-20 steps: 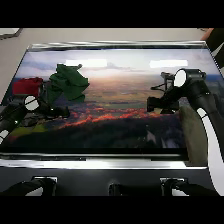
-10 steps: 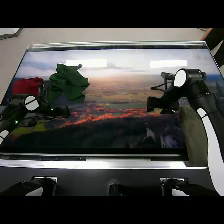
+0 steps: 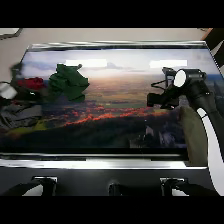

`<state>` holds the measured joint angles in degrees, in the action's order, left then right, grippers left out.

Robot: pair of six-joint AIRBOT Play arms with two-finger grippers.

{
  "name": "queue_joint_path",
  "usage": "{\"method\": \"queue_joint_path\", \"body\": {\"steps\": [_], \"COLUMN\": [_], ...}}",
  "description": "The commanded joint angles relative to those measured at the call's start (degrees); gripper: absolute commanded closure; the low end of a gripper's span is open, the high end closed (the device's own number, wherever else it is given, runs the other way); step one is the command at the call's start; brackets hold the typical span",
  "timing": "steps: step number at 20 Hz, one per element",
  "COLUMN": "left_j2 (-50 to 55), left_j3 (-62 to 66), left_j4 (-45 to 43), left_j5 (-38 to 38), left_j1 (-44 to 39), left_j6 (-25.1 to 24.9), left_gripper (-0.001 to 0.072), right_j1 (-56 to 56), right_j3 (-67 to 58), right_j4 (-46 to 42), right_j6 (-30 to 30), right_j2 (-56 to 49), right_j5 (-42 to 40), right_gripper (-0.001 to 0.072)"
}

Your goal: Fold the shirts.

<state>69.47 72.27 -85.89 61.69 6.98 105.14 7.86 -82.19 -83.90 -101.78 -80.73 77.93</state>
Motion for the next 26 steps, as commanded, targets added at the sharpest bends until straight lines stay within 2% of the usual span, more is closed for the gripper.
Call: {"method": "queue_joint_path", "body": {"steps": [1, 4, 6, 9, 11, 14, 18, 21, 22, 23, 24, 25, 26], "left_j2": [0.07, -0.17, -0.17, 0.7, 3.76, 10.75, 17.0, 18.88, 19.34, 19.69, 19.76, 19.56, 18.93], "left_j3": [0.81, -9.92, -17.7, -26.27, -28.26, -28.13, -26.56, -24.87, -24.83, -24.83, -24.83, -24.81, -24.79], "left_j4": [6.78, 16.37, 25.68, 37.81, 46.05, 62.34, 74.03, 74.75, 74.77, 74.77, 74.82, 75.6, 77.57], "left_j5": [7.28, 8.15, 2.62, -8.0, -11.02, -10.64, -11.23, -13.99, -14.6, -14.62, -13.9, -11.87, -9.75], "left_j1": [19.65, 37.31, 46.47, 53.35, 53.88, 51.52, 45.86, 42.99, 42.95, 43.17, 43.63, 44.26, 44.87], "left_j6": [-0.76, -6.34, -10.05, -18.71, -27.26, -39.74, -49.09, -50.75, -50.73, -50.53, -50.18, -50.1, -50.29], "left_gripper": [-0.0013, -0.0013, -0.0013, -0.0013, -0.0013, -0.0013, -0.0013, -0.0006, 0.009, 0.0312, 0.0572, 0.0671, 0.0672], "right_j1": [0.07, 0.07, 0.07, 0.09, 0.09, 0.09, 0.09, 0.09, 0.09, 0.09, 0.09, 0.09, 0.07], "right_j3": [0.02, 0.02, 0.02, 0.02, 0.02, 0.02, 0.02, 0.02, 0.02, 0.02, 0.02, 0.02, 0.02], "right_j4": [-0.52, 1.53, 3.72, 6.75, 8.57, 11.26, 14.4, 14.93, 14.97, 15.02, 15.02, 14.93, 14.6], "right_j6": [0.0, 0.22, 0.22, 0.2, 0.15, 0.15, 0.15, -0.09, -0.09, -0.09, -0.07, 0.0, 0.55], "right_j2": [-0.09, -0.09, -0.09, -0.09, -0.09, -0.09, -0.09, -0.09, -0.09, -0.09, -0.07, -0.07, -0.02], "right_j5": [-0.44, 0.39, 0.37, 0.35, 0.35, 0.37, 0.85, 1.86, 2.43, 3.17, 3.89, 4.7, 5.05], "right_gripper": [0.0032, 0.0032, 0.0033, 0.0034, 0.0039, 0.0039, 0.0039, 0.0039, 0.0039, 0.0039, 0.0039, 0.0039, 0.0039]}}
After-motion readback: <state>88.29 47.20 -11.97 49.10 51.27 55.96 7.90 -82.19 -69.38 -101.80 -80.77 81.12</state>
